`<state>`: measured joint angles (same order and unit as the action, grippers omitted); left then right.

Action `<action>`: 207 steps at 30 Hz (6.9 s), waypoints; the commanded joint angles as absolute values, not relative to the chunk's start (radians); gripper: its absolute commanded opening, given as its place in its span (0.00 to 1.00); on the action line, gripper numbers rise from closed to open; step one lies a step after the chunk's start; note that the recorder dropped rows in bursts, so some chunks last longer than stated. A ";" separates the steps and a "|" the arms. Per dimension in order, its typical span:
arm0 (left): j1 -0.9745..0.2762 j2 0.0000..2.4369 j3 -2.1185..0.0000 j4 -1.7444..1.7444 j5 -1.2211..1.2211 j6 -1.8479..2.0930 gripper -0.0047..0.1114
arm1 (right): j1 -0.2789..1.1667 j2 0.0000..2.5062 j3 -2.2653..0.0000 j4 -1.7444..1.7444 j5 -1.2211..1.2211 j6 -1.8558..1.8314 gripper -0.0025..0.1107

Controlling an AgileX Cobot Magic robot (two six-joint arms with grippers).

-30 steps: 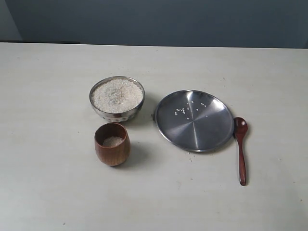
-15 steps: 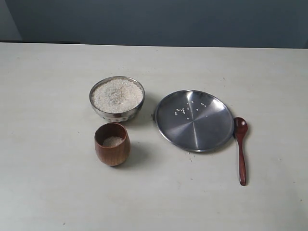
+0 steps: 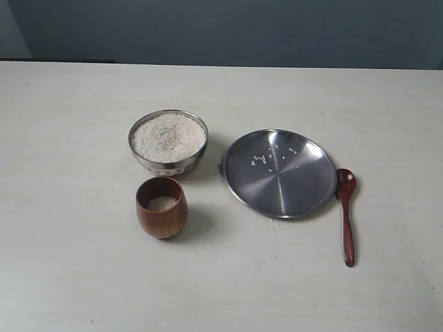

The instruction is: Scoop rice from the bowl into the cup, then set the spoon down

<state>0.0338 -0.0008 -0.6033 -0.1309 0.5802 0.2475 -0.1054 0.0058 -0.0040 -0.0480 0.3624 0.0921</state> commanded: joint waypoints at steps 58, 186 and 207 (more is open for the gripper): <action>0.038 0.000 -0.608 -0.113 0.584 0.247 0.04 | 0.077 0.092 -0.494 -0.027 0.275 0.075 0.02; 0.038 0.000 -0.608 -0.113 0.584 0.247 0.04 | 0.360 1.546 -0.568 -0.514 0.506 0.697 0.02; 0.038 0.000 -0.608 -0.113 0.584 0.247 0.04 | 0.594 1.488 -0.977 -0.578 0.891 0.338 0.02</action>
